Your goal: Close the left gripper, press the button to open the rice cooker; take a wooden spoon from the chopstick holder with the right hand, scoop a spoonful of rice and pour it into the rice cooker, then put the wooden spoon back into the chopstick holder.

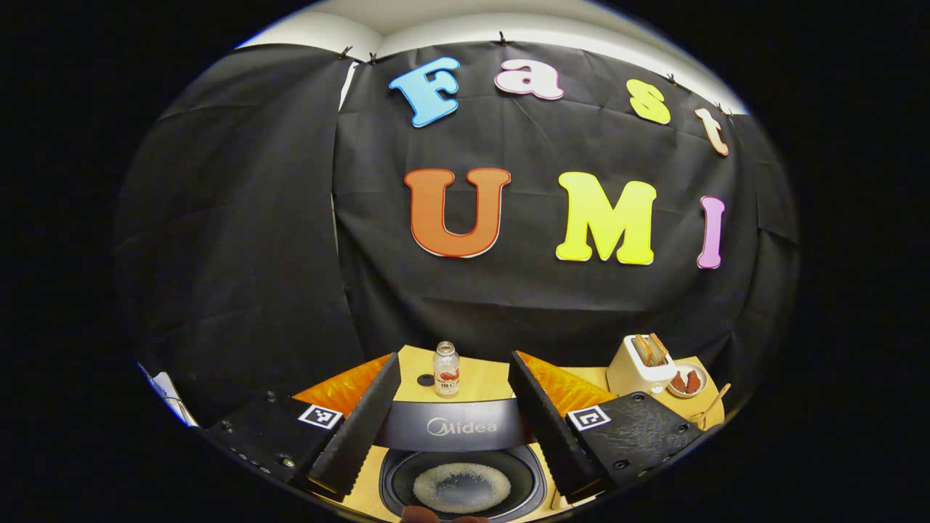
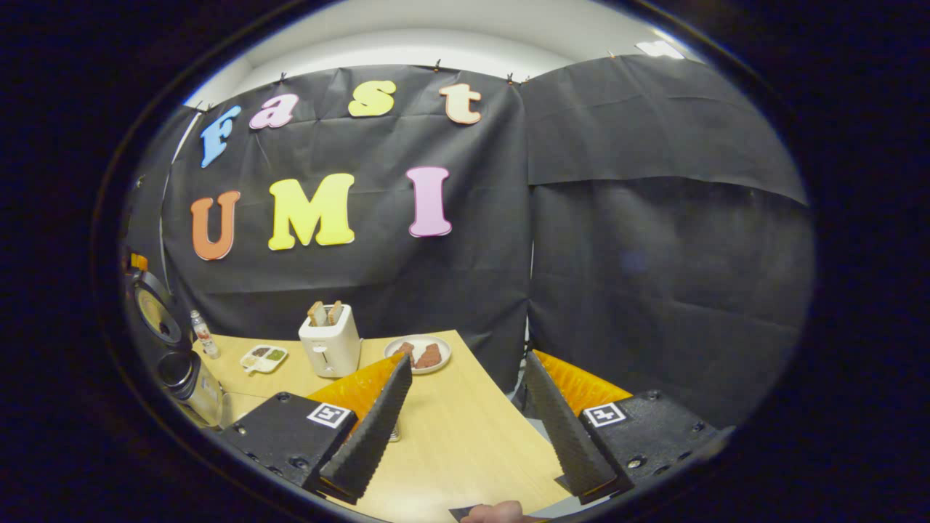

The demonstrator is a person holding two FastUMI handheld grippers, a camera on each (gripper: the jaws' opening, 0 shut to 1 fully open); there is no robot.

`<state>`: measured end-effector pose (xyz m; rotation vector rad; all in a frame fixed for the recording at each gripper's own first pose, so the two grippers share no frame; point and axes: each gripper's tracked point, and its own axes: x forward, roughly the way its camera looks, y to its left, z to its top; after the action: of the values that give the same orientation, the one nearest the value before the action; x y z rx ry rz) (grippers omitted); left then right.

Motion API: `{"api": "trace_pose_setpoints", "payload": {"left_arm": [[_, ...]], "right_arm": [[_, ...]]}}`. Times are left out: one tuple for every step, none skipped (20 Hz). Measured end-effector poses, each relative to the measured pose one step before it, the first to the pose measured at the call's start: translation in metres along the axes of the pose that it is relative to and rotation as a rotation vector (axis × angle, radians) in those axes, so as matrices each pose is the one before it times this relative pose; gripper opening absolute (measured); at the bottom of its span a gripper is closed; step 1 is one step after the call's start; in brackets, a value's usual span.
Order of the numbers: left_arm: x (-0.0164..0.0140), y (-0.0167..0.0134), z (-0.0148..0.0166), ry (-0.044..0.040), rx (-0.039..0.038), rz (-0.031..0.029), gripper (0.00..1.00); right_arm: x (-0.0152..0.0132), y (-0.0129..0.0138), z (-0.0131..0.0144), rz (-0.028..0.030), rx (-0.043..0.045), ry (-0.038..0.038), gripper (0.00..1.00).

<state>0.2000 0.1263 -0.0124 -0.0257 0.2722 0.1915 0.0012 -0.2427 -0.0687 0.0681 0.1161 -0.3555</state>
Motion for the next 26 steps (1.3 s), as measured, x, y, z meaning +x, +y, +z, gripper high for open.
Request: {"api": "trace_pose_setpoints", "payload": {"left_arm": [[-0.00484, -0.00061, -0.00617, 0.0254, -0.00402, -0.00994, 0.97], [-0.00499, -0.0016, -0.00558, 0.02009, -0.00058, -0.01187, 0.98], [-0.00697, -0.00253, -0.00949, 0.03148, -0.00287, -0.01261, 0.98], [-0.00676, -0.00273, -0.01013, 0.03225, -0.00397, -0.01267, 0.98], [-0.00677, -0.00209, -0.01289, 0.03896, -0.00547, -0.00895, 0.97], [-0.00556, -0.00308, -0.01454, 0.03853, -0.00733, -0.00316, 0.97], [-0.00756, -0.00209, -0.02177, 0.05257, 0.00019, -0.00448, 0.97], [-0.00524, -0.00265, -0.01777, 0.03704, 0.00236, -0.00298, 0.97], [-0.00405, 0.00649, -0.018, 0.02876, 0.00036, -0.0014, 0.97], [-0.00042, -0.00129, -0.01395, 0.02176, 0.00796, -0.00136, 0.97], [0.00028, -0.00185, -0.01457, 0.02499, -0.00184, 0.00332, 0.97], [0.00023, -0.00104, -0.01206, 0.02282, -0.00625, 0.00546, 0.97], [0.003, 0.00096, -0.01258, 0.02331, -0.00617, 0.00419, 0.97], [0.00421, 0.00008, -0.01062, 0.0226, -0.00697, 0.00148, 0.97], [0.00665, -0.0026, -0.01119, 0.02421, -0.00818, -0.00048, 0.97], [0.00538, 0.00036, -0.00854, 0.01826, -0.00866, -0.00091, 0.97], [0.00374, 0.00363, -0.00687, 0.01586, -0.01104, 0.00058, 0.98], [0.00355, 0.00076, -0.00521, 0.01009, -0.01249, 0.00253, 0.97], [0.00252, 0.00083, -0.00152, -0.00111, -0.0115, 0.00407, 0.97], [0.00253, -0.00045, -0.00074, -0.00054, -0.00884, 0.00555, 0.98], [0.00174, 0.00096, -0.00157, 0.00098, -0.00472, 0.00614, 0.98], [0.00131, 0.00017, -0.00331, 0.00654, -0.0009, 0.00956, 0.97], [-0.00227, -0.00092, 0.00191, -0.00559, 0.00202, 0.01087, 0.98], [0.00075, 0.00037, -0.00199, 0.00423, -0.00147, 0.01414, 0.97], [0.00082, 0.00034, 0.0, 0.00239, 0.00614, 0.01359, 0.97], [0.00048, 0.00045, -0.001, 0.00799, 0.01661, 0.01461, 0.98]], "right_arm": [[0.00047, 0.00702, 0.00268, 0.01747, -0.00089, -0.00545, 1.0], [-0.00013, 0.00887, 0.00285, 0.0192, -0.00302, -0.00364, 1.0], [0.00039, 0.00641, 0.00183, 0.01789, 0.00049, -0.00314, 1.0], [-0.00012, 0.00682, 0.00148, 0.01541, 0.00233, -0.00027, 1.0], [-0.00036, 0.00726, 0.00108, 0.01823, 0.00146, -0.00137, 1.0], [-0.00075, 0.00451, 0.00124, 0.01212, -0.00591, -0.00059, 1.0], [-0.00044, 0.00455, 0.00258, 0.01133, -0.01055, -0.00937, 1.0], [-0.00122, 0.00385, 0.00405, 0.00829, -0.0106, -0.00855, 1.0], [-0.00191, 0.00412, 0.00277, 0.01052, -0.00623, -0.00553, 1.0], [-0.00087, 0.00457, 0.00209, 0.01114, -0.00209, -0.00165, 1.0], [-0.00142, 0.00219, 0.00134, 0.00728, -0.00279, -0.00115, 1.0], [0.00014, 0.00108, 0.00306, 0.00437, -0.00271, -0.00375, 1.0], [0.00005, -0.00014, 0.00389, 0.00415, -0.00164, -0.00392, 1.0], [-0.00075, 0.00049, 0.004, 0.00304, -0.00335, -0.00402, 1.0], [-0.0001, -0.00009, 0.00356, 0.00257, -0.00462, -0.00533, 1.0], [-0.00072, -0.00073, 0.00566, 0.00264, -0.0052, -0.00867, 1.0], [-0.00094, -0.00063, 0.00385, 0.00019, -0.00856, -0.00683, 1.0], [-0.00011, -0.00238, 0.00321, -0.00298, -0.00887, -0.00746, 1.0], [-0.00028, -0.00179, 0.00261, -0.00181, -0.00728, -0.00636, 0.99], [-0.0006, -0.00098, 0.00092, -0.00181, -0.00452, 0.00028, 1.0], [-0.00016, -0.00044, -0.00105, 0.00043, -0.00085, 0.0021, 1.0], [0.00025, -0.00013, -0.00148, 0.00113, 0.00264, 0.00311, 1.0], [0.00087, -0.00052, -0.00163, -0.00003, 0.00388, 0.00432, 1.0], [0.00163, -0.00008, -0.00147, 0.00059, 0.00582, 0.00558, 1.0], [0.00172, -0.00047, -0.00379, 0.00166, 0.00611, 0.00876, 1.0], [0.00189, 0.00056, -0.00155, 0.00295, 0.00801, 0.00348, 1.0]]}}
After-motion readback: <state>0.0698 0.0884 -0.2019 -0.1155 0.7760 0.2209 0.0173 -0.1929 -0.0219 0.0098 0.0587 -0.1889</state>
